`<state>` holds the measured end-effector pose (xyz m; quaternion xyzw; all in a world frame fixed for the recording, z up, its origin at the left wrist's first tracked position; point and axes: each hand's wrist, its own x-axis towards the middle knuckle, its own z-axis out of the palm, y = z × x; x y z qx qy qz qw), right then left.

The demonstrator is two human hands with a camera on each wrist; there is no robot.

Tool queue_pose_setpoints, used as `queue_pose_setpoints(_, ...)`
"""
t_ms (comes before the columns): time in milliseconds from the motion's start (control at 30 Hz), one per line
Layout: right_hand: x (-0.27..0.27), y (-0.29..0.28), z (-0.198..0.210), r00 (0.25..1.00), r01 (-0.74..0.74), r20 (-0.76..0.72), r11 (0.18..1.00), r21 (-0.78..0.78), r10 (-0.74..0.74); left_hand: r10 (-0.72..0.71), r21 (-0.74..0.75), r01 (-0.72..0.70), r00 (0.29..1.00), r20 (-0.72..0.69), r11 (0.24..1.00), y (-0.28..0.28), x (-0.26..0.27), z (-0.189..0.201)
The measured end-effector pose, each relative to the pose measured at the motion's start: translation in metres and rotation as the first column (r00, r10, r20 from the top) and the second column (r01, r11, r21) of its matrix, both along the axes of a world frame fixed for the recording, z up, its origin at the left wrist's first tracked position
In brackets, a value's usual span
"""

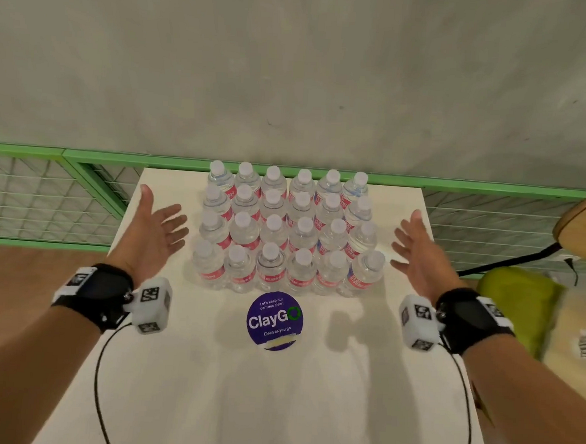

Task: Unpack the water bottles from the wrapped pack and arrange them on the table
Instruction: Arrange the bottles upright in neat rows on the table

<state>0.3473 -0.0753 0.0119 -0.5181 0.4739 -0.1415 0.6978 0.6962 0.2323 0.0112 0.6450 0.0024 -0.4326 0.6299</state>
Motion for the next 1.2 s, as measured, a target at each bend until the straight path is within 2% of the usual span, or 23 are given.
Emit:
queue_pose_setpoints(67,0.012,-0.021,0.011,0.999,0.030,-0.027,0.999,0.029,-0.029,0.038,0.003,-0.038,0.999,-0.006,0.999,-0.013,0.015,0.013)
queue_pose_setpoints(133,0.031,-0.035,0.019,0.997,-0.008,-0.074,0.998,0.069,0.013,0.012,0.038,-0.010,0.999,-0.046,0.999,-0.031,0.023,0.023)
queue_pose_setpoints(200,0.050,-0.038,0.026,0.981,-0.084,-0.166,0.993,0.087,0.097,-0.060,0.091,0.067,0.995,-0.081,0.994,-0.049,0.024,0.026)
queue_pose_setpoints(300,0.072,-0.040,0.023,0.922,-0.202,-0.318,0.975,0.096,0.222,-0.230,0.160,0.237,0.971,-0.062,0.958,-0.068,0.017,0.028)
queue_pose_setpoints(400,0.080,-0.043,0.006,0.872,-0.292,-0.382,0.952,0.093,0.305,-0.307,0.172,0.309,0.951,-0.039,0.935,-0.075,0.011,0.028)
queue_pose_setpoints(633,0.079,-0.041,0.001,0.881,-0.283,-0.344,0.945,0.167,0.324,-0.337,0.170,0.355,0.933,-0.123,0.919,-0.077,0.020,0.013)
queue_pose_setpoints(800,0.082,-0.059,-0.005,0.901,-0.249,-0.310,0.946,0.206,0.304,-0.328,0.219,0.341,0.940,-0.092,0.914,-0.076,0.038,0.013)
queue_pose_setpoints(900,0.095,-0.066,0.006,0.931,-0.198,-0.266,0.957,0.211,0.251,-0.320,0.209,0.331,0.944,-0.084,0.920,-0.081,0.047,0.014)
queue_pose_setpoints(1000,0.104,-0.064,0.016,0.936,-0.223,-0.224,0.949,0.221,0.272,-0.366,0.192,0.374,0.927,-0.079,0.907,-0.084,0.043,0.018)
queue_pose_setpoints(1200,0.098,-0.080,-0.013,0.925,-0.272,-0.215,0.941,0.201,0.313,-0.375,0.166,0.384,0.923,-0.084,0.908,-0.081,0.042,0.016)
